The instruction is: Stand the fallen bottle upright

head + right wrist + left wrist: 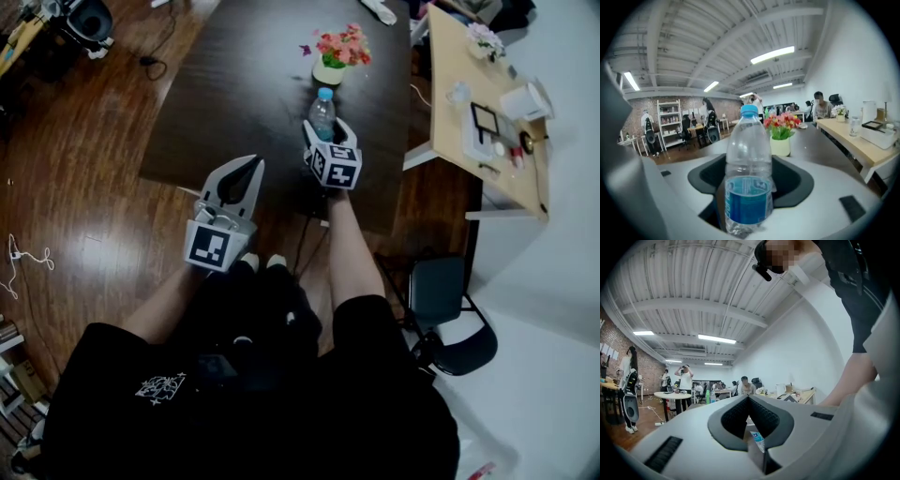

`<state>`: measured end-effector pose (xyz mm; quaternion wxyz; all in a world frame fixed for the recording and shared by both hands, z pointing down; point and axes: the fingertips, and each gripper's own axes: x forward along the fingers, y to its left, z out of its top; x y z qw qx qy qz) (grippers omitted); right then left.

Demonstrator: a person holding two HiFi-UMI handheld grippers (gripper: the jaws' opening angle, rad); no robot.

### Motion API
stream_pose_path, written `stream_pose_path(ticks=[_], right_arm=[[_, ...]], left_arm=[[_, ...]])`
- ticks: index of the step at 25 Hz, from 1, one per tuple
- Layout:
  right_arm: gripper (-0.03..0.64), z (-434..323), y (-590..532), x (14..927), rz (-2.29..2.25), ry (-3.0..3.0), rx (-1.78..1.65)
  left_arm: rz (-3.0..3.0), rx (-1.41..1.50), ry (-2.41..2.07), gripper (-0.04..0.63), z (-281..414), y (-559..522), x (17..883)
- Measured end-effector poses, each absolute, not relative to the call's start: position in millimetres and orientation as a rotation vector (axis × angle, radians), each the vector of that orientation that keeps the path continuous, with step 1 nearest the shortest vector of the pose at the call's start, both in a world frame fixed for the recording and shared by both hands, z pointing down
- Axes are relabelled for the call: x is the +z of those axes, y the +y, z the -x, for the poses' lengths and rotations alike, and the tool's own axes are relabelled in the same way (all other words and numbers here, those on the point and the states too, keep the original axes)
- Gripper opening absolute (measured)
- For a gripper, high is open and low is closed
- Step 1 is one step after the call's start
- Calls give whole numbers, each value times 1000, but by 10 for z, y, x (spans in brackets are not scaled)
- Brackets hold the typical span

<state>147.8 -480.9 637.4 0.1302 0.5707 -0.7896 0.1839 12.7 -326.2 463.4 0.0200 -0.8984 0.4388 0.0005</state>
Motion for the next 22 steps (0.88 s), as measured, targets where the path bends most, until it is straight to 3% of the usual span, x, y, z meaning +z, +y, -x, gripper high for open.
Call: stream_pose_path(ticks=[11, 22], right_arm=[[329, -1655, -4823, 5975, -2019, -2460, 222], [333, -1548, -4690, 6124, -2047, -2430, 28]], left_arm=[[2765, 45, 1345, -3, -371, -3497, 4823], [2768, 20, 1316, -3, -367, -3392, 5037]])
